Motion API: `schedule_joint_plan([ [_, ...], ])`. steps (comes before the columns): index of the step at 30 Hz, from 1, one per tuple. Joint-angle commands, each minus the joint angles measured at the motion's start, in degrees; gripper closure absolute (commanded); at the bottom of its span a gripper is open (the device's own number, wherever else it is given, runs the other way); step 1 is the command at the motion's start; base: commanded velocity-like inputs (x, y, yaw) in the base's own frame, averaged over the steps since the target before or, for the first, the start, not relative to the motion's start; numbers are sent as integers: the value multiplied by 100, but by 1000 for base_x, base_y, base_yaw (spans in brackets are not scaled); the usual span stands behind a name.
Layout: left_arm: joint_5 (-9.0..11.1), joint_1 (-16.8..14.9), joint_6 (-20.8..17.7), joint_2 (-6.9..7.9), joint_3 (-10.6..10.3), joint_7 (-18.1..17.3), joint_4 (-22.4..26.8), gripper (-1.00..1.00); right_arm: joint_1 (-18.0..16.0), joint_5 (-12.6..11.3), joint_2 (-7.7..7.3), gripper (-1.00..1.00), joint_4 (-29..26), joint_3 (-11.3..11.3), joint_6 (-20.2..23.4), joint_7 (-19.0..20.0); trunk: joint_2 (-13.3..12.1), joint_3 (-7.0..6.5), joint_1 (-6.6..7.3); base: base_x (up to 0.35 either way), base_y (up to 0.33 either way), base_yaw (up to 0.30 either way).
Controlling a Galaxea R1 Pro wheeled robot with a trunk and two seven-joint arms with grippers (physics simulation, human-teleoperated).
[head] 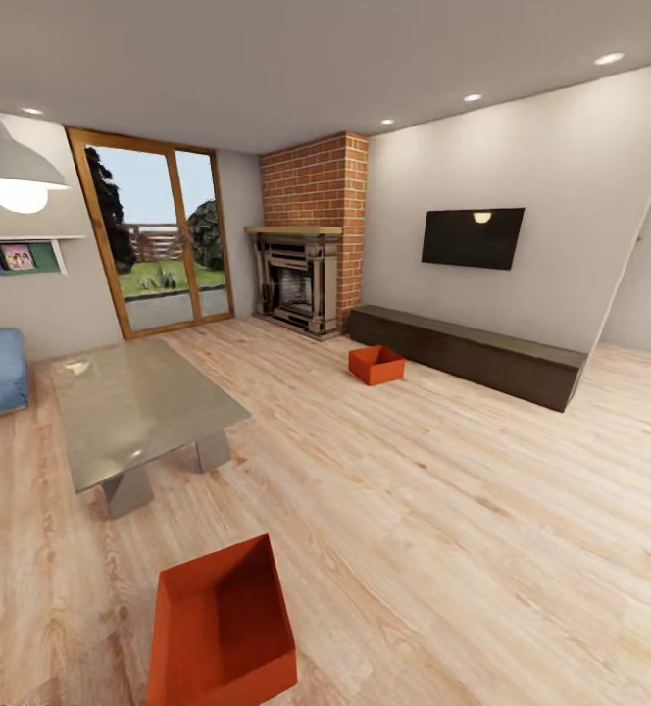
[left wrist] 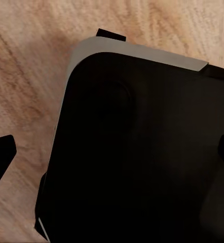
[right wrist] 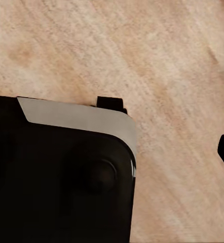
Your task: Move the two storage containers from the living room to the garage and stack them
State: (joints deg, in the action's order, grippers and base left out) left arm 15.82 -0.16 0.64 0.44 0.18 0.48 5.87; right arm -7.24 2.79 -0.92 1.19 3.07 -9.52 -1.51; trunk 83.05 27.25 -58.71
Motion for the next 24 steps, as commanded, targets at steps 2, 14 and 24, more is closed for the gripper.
schedule_joint_plan([
  [2,26,-2,7,0,1,5,2,-100,-6,29,-3,-100,13,28,-24,-16,2,6,-2,244,-230,269],
  [14,26,-2,10,0,0,5,2,-100,-6,29,-12,-100,13,27,-16,-16,2,6,-2,226,-207,270],
  [24,26,-2,15,5,8,5,2,-100,-6,29,-21,-100,13,27,-8,-16,2,6,-2,21,-18,270],
])
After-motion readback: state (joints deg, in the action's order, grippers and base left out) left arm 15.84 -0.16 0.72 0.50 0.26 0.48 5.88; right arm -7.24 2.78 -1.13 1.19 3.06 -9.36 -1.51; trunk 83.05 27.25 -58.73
